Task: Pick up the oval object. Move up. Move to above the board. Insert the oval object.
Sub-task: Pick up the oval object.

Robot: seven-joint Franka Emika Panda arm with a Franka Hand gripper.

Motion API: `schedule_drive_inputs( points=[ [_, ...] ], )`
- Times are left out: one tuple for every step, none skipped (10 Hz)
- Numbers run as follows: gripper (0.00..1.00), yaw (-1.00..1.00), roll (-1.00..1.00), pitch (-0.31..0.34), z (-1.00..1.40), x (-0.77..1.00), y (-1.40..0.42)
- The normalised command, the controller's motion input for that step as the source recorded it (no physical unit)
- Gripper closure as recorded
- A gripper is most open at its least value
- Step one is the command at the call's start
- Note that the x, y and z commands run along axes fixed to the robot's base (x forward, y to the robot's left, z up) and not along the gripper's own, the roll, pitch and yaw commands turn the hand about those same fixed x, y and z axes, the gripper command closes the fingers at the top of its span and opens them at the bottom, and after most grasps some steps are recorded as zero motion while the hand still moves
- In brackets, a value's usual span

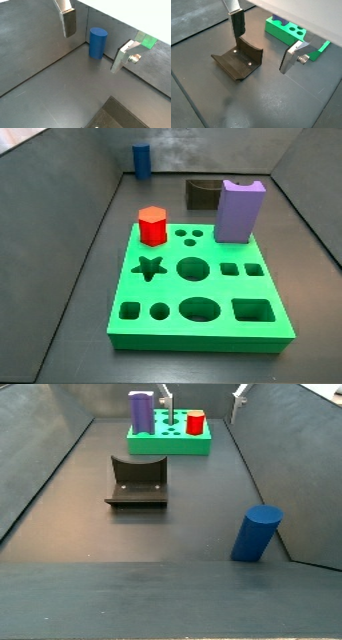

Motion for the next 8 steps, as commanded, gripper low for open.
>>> schedule_drive_inputs(
  points=[
    [0.00,-0.15,0.06,-0.039,-0.18,-0.62,0.47],
    [0.00,-0.02,0.00,-0.034,-0.28,-0.78,0.81],
    [0.00,0.00,0.00,-0.069,-0.37,-0.80,0.83],
    [0.00,0.00,0.00,-0.070,-0.39,-0.76,0.86],
    [0.00,0.00,0.00,-0.096,-0.41,-0.70,0.85],
    [0.00,0.00,-0.04,-0.137,-0.45,-0.53,0.83],
    [0.00,0.00,-0.07,-0.150,-0.47,-0.39,0.80],
    [0.00,0.15,-0.23,-0.200,-0.40,0.00,0.68]
  ],
)
